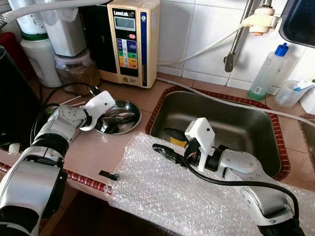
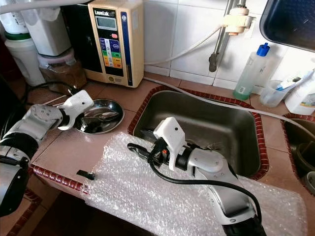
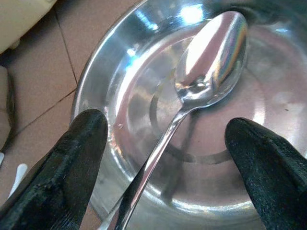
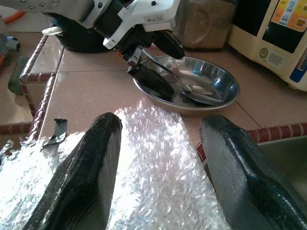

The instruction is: Kitchen organization

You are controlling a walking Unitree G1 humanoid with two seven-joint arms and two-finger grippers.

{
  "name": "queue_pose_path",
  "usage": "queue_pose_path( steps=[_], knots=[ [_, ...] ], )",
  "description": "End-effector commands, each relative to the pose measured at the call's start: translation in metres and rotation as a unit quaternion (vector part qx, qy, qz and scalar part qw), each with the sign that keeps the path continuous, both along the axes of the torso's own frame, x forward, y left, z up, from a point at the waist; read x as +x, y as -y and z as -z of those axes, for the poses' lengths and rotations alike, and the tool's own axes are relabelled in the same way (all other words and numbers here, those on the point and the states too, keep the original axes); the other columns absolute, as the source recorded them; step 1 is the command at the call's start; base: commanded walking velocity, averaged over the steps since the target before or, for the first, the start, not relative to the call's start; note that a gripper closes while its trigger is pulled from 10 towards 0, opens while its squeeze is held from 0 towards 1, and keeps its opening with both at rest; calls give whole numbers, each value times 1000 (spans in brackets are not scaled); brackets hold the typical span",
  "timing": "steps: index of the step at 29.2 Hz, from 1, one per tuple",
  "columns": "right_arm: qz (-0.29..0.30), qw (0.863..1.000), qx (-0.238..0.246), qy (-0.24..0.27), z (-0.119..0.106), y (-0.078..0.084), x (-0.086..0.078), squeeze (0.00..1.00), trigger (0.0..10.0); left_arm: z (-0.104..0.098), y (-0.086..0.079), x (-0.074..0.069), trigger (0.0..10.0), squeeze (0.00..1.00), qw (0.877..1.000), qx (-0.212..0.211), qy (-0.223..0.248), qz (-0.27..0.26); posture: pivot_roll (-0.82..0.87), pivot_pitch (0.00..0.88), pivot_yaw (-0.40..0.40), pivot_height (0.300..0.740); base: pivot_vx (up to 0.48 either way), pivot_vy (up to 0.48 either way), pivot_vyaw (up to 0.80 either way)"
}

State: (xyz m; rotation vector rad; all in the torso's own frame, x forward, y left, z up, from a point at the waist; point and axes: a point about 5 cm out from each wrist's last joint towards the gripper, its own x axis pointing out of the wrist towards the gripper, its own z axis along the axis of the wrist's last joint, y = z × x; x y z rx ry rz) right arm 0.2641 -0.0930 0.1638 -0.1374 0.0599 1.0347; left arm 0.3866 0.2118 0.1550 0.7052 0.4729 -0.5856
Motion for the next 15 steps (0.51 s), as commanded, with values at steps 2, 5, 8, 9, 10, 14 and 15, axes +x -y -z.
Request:
queue_pose_path(
  steps=[2, 5, 8, 9, 10, 14, 15],
  knots=[
    [-1, 1000, -4, 5, -1, 1, -1, 0, 10000, 6, -2, -2, 1255, 1000, 1000, 15, -7, -6, 5, 0, 36, 740, 0, 0, 0],
    [0, 1000, -4, 5, -1, 1, -1, 0, 10000, 8, -2, -3, 0, 0, 1000, 16, -17, -6, 5, 0, 36, 740, 0, 0, 0],
    [0, 1000, -4, 6, -1, 1, -1, 0, 10000, 9, -2, -3, 0, 0, 1000, 15, -24, -6, 5, 0, 36, 740, 0, 0, 0],
    [0, 1000, -4, 6, -1, 1, -1, 0, 10000, 10, -2, -4, 0, 0, 999, 19, -26, -2, 4, 0, 37, 740, 0, 0, 0],
    [1, 1000, -4, 6, -1, 1, -1, 0, 10000, 11, -2, -4, 0, 0, 999, 19, -27, 0, 5, 0, 37, 740, 0, 0, 0],
    [2, 1000, -5, 6, -1, 1, 0, 0, 10000, 11, -1, -4, 0, 0, 999, 21, -26, 0, 5, 0, 37, 740, 0, 0, 0],
    [2, 1000, -5, 6, -1, 2, 0, 0, 10000, 11, -1, -4, 0, 0, 999, 21, -27, 0, 4, 0, 37, 740, 0, 0, 0]
  ],
)
